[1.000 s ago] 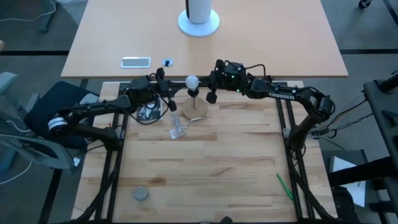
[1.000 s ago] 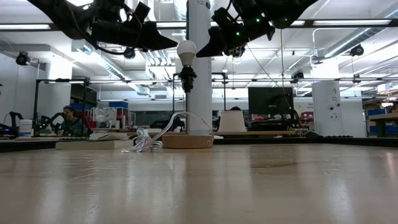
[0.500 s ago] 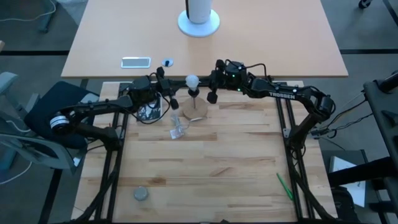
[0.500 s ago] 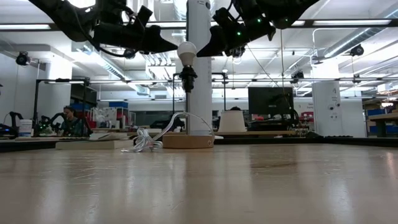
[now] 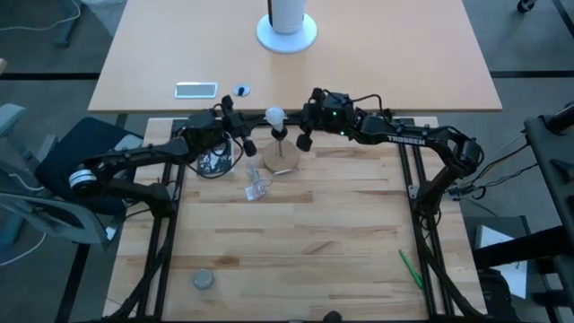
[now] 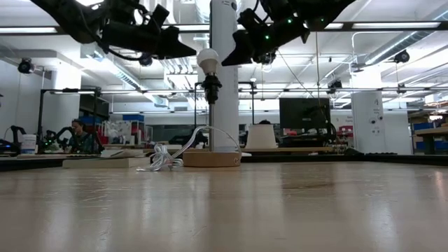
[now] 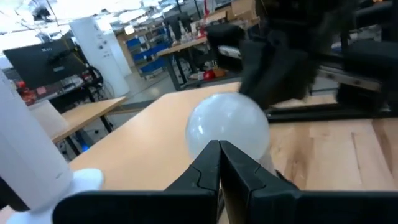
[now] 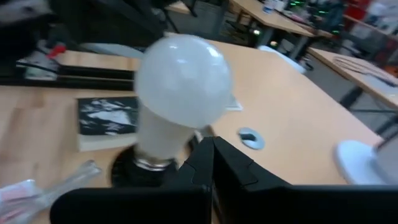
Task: Screw lightbulb
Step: Insert the lightbulb into the lamp
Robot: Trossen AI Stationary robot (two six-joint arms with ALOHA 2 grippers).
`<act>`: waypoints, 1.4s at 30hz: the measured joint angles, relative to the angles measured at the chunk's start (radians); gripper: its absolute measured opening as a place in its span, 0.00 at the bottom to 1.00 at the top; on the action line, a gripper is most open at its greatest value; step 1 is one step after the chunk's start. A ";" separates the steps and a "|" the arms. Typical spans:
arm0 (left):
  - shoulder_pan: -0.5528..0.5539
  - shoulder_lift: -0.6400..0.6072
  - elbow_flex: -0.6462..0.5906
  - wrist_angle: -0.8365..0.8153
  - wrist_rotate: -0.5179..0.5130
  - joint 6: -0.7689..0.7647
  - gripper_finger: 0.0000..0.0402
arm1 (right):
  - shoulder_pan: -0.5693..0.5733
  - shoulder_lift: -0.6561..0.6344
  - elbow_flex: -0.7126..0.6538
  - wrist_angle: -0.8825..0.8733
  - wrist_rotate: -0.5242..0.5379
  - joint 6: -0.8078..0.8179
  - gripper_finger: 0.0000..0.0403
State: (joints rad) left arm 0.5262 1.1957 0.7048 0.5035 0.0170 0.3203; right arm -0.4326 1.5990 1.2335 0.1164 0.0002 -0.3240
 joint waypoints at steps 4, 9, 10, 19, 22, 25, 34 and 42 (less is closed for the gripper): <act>0.000 -0.008 0.000 -0.035 0.080 -0.002 0.00 | -0.013 0.005 0.000 0.030 0.015 -0.011 0.00; 0.000 0.010 0.000 -0.014 0.101 -0.016 0.00 | -0.009 0.006 0.000 0.055 -0.099 -0.027 0.00; 0.000 0.012 0.000 -0.014 0.100 -0.019 0.00 | -0.004 0.006 0.000 0.055 -0.112 -0.032 0.00; -0.002 -0.010 0.000 -0.010 0.099 -0.023 0.00 | 0.000 0.006 0.000 0.031 -0.081 -0.018 0.00; -0.001 -0.037 0.000 -0.059 0.069 -0.021 0.00 | -0.002 0.006 0.000 0.019 -0.009 -0.019 0.00; 0.005 -0.043 0.000 -0.112 -0.030 0.032 0.00 | -0.008 0.007 0.000 0.028 0.007 -0.025 0.00; 0.028 0.025 0.000 -0.022 -0.043 0.060 0.00 | -0.003 0.033 0.001 0.075 -0.059 -0.018 0.00; 0.024 0.025 0.000 0.053 0.138 0.034 0.00 | 0.005 0.034 0.001 0.075 -0.061 -0.024 0.00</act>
State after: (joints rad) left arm 0.5502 1.2205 0.7048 0.5566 0.1546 0.3544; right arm -0.4274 1.6325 1.2343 0.1913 -0.0612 -0.3478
